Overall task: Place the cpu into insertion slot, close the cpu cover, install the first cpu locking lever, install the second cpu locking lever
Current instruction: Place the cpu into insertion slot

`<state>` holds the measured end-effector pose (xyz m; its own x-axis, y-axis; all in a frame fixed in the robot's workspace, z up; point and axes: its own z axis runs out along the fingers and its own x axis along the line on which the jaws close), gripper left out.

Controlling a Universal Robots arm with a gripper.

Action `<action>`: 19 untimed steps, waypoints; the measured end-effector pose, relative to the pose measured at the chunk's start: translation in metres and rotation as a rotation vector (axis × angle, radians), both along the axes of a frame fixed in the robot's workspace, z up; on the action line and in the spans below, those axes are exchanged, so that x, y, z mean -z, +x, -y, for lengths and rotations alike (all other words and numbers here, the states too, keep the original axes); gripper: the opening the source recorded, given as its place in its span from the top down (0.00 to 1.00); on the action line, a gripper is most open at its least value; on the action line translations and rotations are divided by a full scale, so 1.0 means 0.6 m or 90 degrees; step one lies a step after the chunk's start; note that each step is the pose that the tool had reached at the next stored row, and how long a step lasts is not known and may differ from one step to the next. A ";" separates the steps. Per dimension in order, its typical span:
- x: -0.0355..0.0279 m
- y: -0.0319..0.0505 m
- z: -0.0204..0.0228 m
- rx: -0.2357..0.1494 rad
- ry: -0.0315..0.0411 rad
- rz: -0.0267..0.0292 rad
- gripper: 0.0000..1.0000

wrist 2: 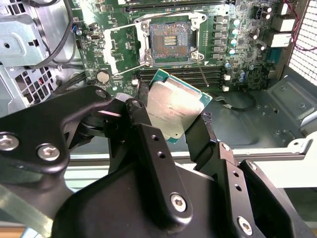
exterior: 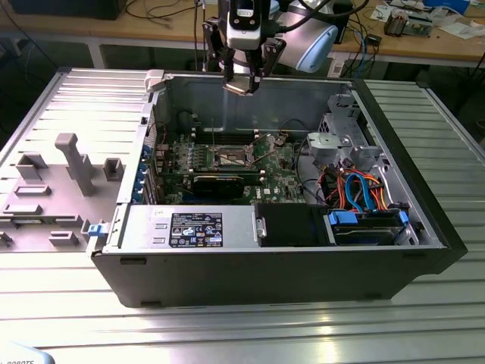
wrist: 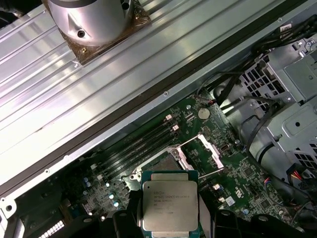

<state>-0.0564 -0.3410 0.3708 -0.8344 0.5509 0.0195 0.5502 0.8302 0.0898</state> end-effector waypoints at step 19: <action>0.000 0.000 -0.0002 0.032 0.0003 0.0000 0.46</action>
<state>-0.0564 -0.3409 0.3708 -0.8056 0.5921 0.0197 0.5913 0.8014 0.0901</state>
